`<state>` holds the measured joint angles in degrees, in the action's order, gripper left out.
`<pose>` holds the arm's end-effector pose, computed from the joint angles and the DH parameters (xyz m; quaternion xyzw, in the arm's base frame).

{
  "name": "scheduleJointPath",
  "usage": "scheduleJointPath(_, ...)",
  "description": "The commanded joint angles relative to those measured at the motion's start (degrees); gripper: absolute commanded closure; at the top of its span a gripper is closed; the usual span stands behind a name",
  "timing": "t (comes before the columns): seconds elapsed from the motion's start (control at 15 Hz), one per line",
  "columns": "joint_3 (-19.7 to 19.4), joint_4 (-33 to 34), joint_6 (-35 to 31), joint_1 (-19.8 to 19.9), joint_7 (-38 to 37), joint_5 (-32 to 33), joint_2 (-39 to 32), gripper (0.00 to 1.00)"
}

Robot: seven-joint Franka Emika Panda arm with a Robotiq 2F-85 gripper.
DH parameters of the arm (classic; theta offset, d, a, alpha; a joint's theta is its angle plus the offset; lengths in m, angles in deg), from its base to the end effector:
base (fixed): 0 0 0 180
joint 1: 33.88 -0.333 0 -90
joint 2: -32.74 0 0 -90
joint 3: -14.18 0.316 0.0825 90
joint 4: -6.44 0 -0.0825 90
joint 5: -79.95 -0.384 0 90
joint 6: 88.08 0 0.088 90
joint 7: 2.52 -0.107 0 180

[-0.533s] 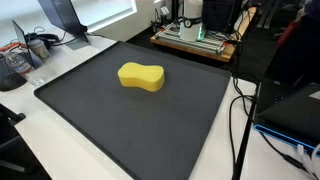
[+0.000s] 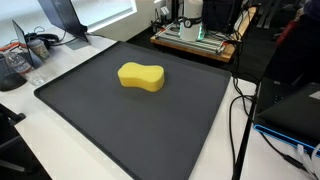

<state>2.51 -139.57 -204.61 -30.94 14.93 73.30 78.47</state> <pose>0.3295 -0.0895 0.5428 -0.9825 -0.0257 -0.1613 0.0895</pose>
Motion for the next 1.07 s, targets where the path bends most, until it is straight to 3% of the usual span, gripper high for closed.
scheduleJointPath(0.0, -0.27, 0.09, 0.06, -0.34, -0.22, 0.27, 0.01, 0.0)
scheduleJointPath(0.8, -0.27, 0.09, 0.06, -0.34, -0.22, 0.27, 0.01, 0.0)
scheduleJointPath(1.0, 0.12, 0.94, 1.99, -2.41, 0.89, -0.82, 0.32, 0.0)
